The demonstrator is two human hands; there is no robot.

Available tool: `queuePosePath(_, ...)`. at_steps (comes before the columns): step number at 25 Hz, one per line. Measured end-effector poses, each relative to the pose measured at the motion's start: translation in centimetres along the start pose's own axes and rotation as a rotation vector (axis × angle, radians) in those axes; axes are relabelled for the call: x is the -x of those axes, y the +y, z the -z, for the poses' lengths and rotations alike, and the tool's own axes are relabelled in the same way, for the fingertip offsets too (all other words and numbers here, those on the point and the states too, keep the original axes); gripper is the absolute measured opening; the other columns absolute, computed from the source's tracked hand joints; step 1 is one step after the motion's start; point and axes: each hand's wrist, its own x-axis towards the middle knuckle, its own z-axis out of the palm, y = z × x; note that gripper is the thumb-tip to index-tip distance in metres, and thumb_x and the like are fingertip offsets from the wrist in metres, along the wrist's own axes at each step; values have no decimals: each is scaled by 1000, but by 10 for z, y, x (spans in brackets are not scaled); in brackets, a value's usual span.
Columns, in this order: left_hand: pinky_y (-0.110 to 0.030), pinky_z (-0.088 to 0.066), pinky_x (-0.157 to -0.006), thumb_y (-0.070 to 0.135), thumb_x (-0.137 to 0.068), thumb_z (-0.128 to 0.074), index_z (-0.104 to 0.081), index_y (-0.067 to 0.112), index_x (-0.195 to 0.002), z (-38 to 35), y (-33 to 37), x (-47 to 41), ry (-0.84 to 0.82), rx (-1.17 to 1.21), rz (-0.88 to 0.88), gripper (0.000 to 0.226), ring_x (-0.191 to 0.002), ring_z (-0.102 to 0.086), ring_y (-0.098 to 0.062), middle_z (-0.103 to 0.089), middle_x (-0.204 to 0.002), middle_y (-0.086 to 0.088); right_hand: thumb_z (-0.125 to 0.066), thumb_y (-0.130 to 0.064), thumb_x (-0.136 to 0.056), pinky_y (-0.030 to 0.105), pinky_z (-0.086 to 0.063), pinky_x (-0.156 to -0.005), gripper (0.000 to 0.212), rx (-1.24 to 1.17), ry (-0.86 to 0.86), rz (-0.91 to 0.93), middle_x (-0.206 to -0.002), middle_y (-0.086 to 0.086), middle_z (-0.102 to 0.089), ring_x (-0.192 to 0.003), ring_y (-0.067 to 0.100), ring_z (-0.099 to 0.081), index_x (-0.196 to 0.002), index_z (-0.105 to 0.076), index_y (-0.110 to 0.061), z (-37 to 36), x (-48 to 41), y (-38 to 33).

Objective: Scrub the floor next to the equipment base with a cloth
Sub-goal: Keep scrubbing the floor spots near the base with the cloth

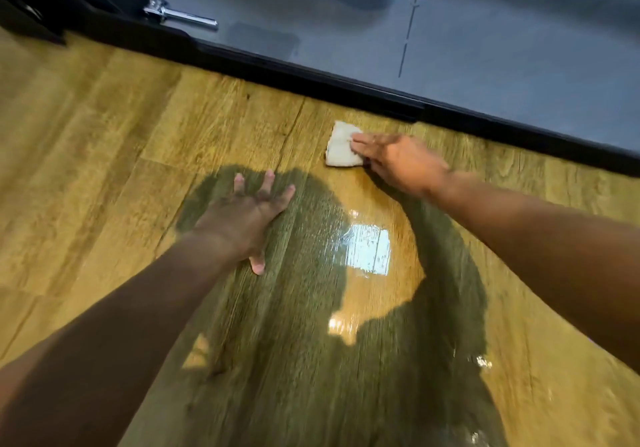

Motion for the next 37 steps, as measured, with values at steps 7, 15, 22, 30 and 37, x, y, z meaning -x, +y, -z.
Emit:
queuePosePath(7, -58, -26, -110, 42, -51, -88, 22, 48, -142, 4, -1, 2, -16, 12, 17, 143, -143, 13, -37, 29, -153, 7, -53, -20, -92, 45, -39, -107, 44, 20, 2, 137, -146, -1, -43, -131, 22, -42, -136, -48, -19, -14, 10, -17)
queuePosePath(15, -56, -37, -102, 40, -55, -88, 20, 42, -146, 10, 5, 7, -30, -27, 17, 141, -144, 9, -38, 28, -155, 4, -48, -22, -93, 41, -44, -98, 40, -19, 121, -51, -142, 2, -48, -120, 26, -47, -132, -52, -17, -20, -15, -20)
queuePosePath(22, -53, -16, -114, 43, -65, -84, 10, 32, -151, -12, -24, 39, -31, 141, 108, 127, -144, 8, -38, 21, -157, -7, -51, -11, -88, 42, -35, -105, 42, -79, 126, -258, -147, 10, -40, -127, 35, -44, -130, -51, -14, -8, -49, -38)
queuePosePath(30, -56, -16, -112, 38, -64, -85, 11, 34, -150, -10, -30, 43, -66, 224, 148, 130, -142, 10, -44, 25, -156, -7, -55, -9, -94, 30, -28, -109, 32, -221, 115, 25, -135, 1, -55, -126, 21, -50, -123, -61, -19, -21, -10, -71)
queuePosePath(37, -64, -22, -109, 49, -60, -84, 17, 42, -147, -14, -34, 42, -82, 180, 176, 132, -141, 11, -45, 26, -156, 3, -54, -8, -91, 37, -32, -110, 40, -227, 88, 19, -140, 7, -50, -131, 27, -44, -129, -57, -19, -28, 33, -126)
